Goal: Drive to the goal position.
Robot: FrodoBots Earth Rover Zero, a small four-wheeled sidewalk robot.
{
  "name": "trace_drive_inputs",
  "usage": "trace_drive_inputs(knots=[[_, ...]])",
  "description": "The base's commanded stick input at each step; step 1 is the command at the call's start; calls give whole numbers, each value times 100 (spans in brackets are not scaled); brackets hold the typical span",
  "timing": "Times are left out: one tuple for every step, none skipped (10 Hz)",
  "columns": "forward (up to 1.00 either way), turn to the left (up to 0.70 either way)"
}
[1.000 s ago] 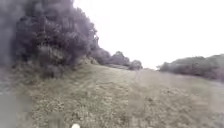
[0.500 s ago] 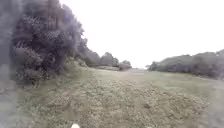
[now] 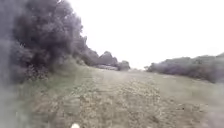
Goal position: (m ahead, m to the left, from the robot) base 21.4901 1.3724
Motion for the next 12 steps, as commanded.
trace_drive_inputs(knots=[[70, 0], [70, 0], [70, 0], [70, 0], [70, 0], [70, 0], [70, 0], [70, 0], [70, 0], [70, 0], [70, -35], [70, -35]])
